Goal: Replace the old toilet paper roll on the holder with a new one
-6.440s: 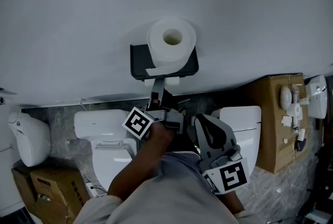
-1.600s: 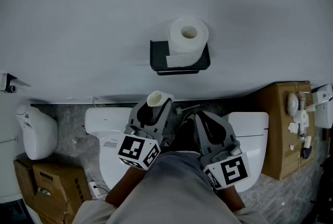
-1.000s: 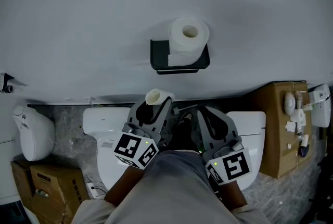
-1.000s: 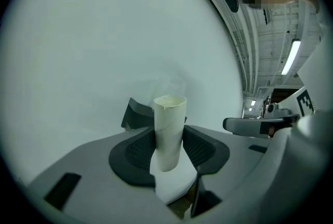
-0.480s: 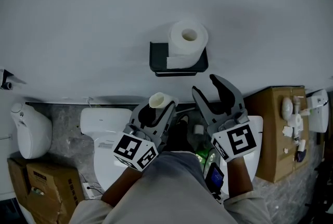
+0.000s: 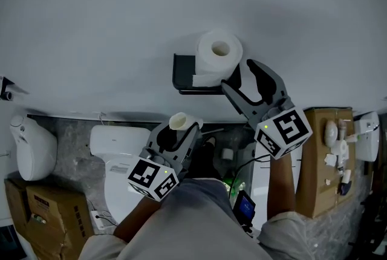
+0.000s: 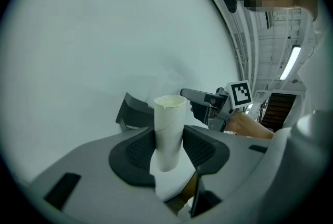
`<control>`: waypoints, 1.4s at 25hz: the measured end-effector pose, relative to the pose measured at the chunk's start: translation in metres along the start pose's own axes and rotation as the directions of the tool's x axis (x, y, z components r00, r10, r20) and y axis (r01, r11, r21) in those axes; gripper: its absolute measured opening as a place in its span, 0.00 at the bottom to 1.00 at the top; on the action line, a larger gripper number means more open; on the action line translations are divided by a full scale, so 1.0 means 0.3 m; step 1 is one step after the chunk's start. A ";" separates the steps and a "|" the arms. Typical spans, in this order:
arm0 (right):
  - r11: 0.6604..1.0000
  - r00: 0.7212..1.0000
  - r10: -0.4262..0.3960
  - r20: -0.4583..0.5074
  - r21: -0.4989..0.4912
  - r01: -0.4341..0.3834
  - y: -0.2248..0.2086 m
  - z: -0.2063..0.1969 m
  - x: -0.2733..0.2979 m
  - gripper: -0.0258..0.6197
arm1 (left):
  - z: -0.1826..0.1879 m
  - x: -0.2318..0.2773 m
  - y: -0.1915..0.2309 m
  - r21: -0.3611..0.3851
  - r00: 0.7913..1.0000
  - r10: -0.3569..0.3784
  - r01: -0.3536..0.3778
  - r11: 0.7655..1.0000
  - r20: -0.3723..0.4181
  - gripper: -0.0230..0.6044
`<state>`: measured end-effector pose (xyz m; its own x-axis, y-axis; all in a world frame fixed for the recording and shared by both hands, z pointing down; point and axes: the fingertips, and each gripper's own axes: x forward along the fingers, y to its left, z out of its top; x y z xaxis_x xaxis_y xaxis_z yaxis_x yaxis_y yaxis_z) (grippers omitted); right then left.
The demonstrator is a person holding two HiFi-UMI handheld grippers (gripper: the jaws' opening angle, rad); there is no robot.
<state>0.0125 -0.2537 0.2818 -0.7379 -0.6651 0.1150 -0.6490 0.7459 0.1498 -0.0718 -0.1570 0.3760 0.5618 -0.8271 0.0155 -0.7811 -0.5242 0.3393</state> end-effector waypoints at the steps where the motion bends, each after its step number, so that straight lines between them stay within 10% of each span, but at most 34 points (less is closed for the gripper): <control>1: 0.999 0.999 0.033 -0.001 0.007 -0.033 -0.002 -0.002 0.012 0.53 | -0.004 0.001 0.003 -0.003 1.000 -0.001 0.001 1.000 -0.003 0.29; 19: 0.992 0.992 0.119 0.046 0.025 -0.120 0.019 0.039 0.156 0.60 | -0.037 0.008 0.044 -0.066 1.000 0.024 -0.025 0.998 -0.020 0.29; 35: 0.997 0.999 -0.043 0.003 0.060 0.043 0.046 0.042 0.233 0.64 | -0.026 0.002 0.054 -0.088 1.000 0.000 0.000 0.996 -0.003 0.29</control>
<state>-0.0504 -0.2894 0.2796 -0.7096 -0.6967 0.1057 -0.6902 0.7174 0.0950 -0.0819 -0.1644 0.3888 0.5630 -0.8262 0.0184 -0.7540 -0.5044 0.4207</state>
